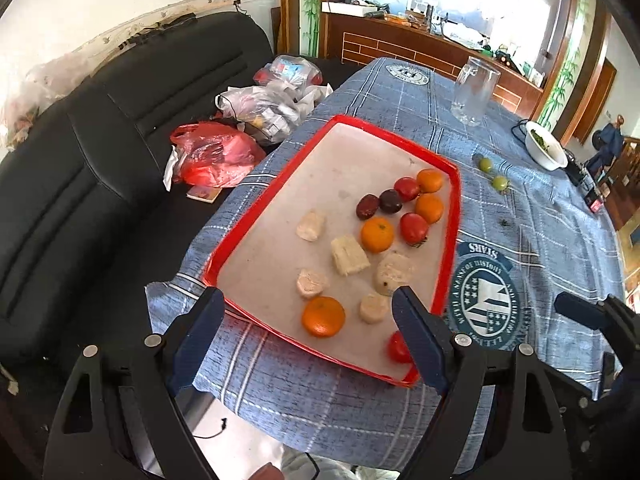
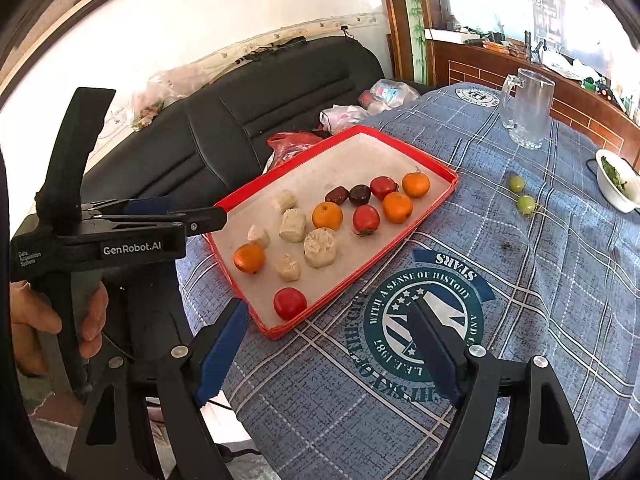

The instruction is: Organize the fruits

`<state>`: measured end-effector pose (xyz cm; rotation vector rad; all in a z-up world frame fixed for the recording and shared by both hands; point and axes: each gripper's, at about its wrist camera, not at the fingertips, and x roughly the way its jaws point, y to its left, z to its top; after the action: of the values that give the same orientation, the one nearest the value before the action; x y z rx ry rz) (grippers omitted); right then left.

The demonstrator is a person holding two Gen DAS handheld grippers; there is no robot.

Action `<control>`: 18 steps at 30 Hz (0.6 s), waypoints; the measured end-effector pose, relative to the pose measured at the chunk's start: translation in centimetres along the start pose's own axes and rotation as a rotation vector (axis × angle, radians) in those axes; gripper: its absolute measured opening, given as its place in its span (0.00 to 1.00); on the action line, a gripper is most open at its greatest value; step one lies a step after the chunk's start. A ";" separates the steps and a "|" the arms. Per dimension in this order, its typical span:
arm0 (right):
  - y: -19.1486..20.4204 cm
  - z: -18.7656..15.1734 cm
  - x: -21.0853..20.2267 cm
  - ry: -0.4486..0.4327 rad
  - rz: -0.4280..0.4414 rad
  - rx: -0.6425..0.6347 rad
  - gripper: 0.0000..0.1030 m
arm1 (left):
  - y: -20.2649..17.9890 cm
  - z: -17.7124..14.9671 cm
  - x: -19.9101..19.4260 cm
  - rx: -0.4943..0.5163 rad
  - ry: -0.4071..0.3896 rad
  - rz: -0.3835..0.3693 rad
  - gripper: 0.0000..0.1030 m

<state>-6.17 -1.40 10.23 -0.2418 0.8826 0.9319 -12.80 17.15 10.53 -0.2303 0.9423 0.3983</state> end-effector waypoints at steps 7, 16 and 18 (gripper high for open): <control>-0.2 -0.7 -0.7 0.000 0.008 -0.017 0.80 | -0.5 -0.6 0.0 -0.046 0.031 -0.015 0.84; -0.7 -1.3 -1.2 0.008 0.005 -0.026 0.80 | -1.8 -1.9 0.6 -0.023 0.072 0.036 0.84; -0.8 -1.4 -1.3 0.007 0.007 -0.025 0.80 | -2.1 -2.0 0.5 -0.019 0.071 0.034 0.84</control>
<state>-6.64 -3.38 10.15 -0.2639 0.8795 0.9499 -13.14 14.66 9.00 -0.2472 1.0132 0.4326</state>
